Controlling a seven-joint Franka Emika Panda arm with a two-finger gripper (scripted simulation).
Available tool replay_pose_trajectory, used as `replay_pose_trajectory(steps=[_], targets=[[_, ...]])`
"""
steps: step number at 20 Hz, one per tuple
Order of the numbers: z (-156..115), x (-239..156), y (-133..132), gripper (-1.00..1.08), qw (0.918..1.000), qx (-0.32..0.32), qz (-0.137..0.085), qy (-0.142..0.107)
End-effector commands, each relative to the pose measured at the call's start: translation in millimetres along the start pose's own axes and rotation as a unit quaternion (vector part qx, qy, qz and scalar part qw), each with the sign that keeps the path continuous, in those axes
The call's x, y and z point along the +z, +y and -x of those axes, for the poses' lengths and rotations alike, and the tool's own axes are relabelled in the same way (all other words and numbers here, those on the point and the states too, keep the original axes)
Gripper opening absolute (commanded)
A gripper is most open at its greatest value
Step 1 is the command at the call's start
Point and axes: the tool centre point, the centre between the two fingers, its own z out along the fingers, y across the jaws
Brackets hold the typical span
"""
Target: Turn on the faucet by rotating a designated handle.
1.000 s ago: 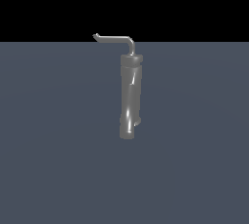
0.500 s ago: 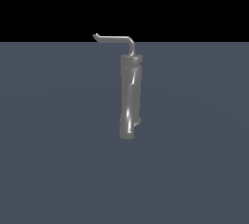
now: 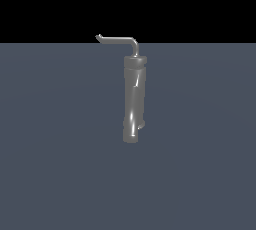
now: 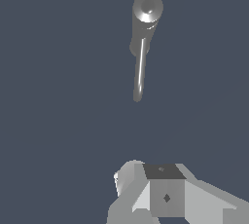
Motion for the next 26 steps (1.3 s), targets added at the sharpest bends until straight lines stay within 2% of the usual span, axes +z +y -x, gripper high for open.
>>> replay_pose_trajectory(steps=[1,8,14,20,26], targets=[[-5.0,0.5,-0.6,-1.0,0.9999,0.012,-0.002,0.0],[-27.6,3.5,-3.5,-1.0,0.9977,0.066,-0.012,-0.001],[-55.9,9.3,-7.4,-1.0,0.9906,0.135,-0.021,-0.003],[-85.8,17.9,-11.7,-1.0,0.9777,0.208,-0.028,-0.006],[-115.5,29.1,-16.4,-1.0,0.9591,0.281,-0.032,-0.009]])
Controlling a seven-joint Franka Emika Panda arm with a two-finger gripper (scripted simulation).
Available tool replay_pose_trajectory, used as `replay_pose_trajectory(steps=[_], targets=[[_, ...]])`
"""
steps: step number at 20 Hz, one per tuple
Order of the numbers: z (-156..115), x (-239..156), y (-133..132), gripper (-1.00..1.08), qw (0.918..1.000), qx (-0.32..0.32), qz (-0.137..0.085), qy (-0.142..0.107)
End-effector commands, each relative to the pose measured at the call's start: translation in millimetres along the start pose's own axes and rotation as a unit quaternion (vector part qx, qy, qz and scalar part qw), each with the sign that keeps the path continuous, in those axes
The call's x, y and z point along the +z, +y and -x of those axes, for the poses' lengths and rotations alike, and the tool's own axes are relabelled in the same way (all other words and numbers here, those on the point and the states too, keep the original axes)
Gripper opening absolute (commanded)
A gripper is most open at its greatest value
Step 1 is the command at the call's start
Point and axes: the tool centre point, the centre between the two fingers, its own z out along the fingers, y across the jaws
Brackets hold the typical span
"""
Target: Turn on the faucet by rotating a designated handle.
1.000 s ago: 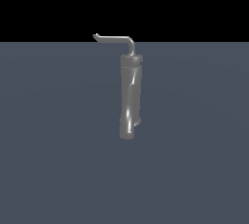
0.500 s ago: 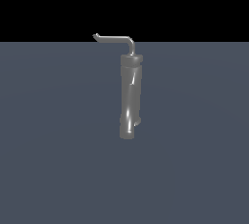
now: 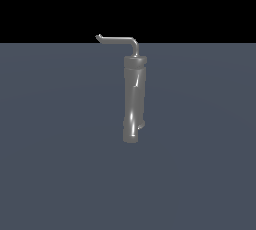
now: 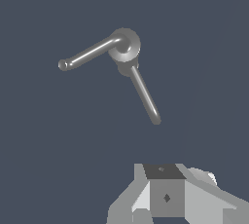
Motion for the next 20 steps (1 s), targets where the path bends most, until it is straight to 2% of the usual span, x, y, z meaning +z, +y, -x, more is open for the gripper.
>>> replay_pose_trajectory(steps=[1,6,10,15,20], targets=[[-9.9,5.3,-7.9,-1.0,0.9995,0.032,-0.001,-0.001],[-29.2,17.0,-23.2,-1.0,0.9954,0.096,-0.003,-0.001],[-44.3,27.5,-35.4,-1.0,0.9891,0.147,-0.002,0.0],[-62.7,42.0,-50.4,-1.0,0.9776,0.21,-0.001,0.003],[-80.4,57.9,-65.1,-1.0,0.9621,0.273,0.0,0.008]])
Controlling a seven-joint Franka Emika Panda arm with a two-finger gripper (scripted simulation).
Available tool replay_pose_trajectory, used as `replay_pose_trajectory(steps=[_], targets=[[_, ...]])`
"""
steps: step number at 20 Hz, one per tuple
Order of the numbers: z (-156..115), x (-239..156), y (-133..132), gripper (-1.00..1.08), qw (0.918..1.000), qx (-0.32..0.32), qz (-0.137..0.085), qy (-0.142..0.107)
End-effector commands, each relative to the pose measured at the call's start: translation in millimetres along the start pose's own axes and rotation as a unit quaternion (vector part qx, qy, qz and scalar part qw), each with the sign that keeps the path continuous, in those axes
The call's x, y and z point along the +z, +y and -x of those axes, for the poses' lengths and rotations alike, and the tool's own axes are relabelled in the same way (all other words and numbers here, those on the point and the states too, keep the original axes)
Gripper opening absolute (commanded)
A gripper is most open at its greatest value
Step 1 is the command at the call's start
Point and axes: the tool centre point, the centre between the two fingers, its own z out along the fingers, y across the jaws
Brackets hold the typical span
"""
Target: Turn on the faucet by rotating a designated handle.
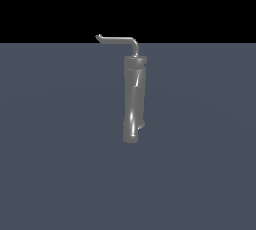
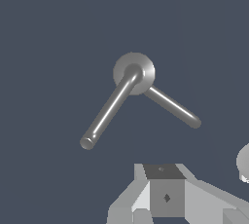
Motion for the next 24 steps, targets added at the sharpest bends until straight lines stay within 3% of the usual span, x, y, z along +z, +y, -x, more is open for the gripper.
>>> replay_pose_trajectory(steps=[1,9,24], targets=[[-3.9,8.3,-10.9,-1.0,0.9995,0.033,0.0,0.003],[-15.5,36.6,-43.8,-1.0,0.9908,0.134,0.0,0.017],[-29.4,80.8,-87.9,-1.0,0.9607,0.274,-0.007,0.046]])
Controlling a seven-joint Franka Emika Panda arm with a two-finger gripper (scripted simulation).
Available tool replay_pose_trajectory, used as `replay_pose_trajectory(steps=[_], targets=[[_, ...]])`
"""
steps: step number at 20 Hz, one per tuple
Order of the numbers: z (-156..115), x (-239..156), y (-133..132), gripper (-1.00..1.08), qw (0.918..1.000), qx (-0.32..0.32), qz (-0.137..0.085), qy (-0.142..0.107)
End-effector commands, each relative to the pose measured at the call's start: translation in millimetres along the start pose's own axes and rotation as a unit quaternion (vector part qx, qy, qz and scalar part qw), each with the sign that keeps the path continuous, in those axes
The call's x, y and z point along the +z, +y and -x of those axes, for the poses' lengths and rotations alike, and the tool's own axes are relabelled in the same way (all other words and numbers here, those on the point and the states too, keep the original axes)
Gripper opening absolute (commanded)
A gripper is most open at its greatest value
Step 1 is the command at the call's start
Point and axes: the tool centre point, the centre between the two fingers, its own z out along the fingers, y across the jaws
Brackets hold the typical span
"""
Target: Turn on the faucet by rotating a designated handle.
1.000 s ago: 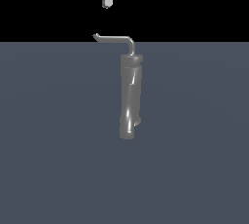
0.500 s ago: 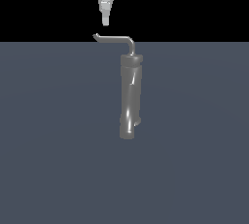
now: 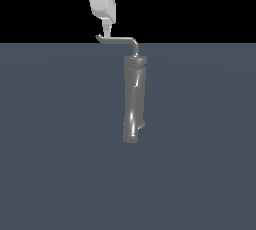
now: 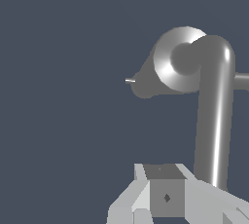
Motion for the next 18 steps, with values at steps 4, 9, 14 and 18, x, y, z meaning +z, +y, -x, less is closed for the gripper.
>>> replay_pose_trajectory(steps=[4,9,14,18], targets=[[2.5,7.7,-7.2,-1.0,0.9997,0.025,-0.003,0.006],[3.1,9.3,-8.6,-1.0,0.9995,0.029,-0.004,0.007],[3.8,9.4,-3.1,-1.0,0.9996,0.029,-0.003,0.007],[5.1,9.6,7.7,-1.0,0.9996,0.029,-0.003,0.007]])
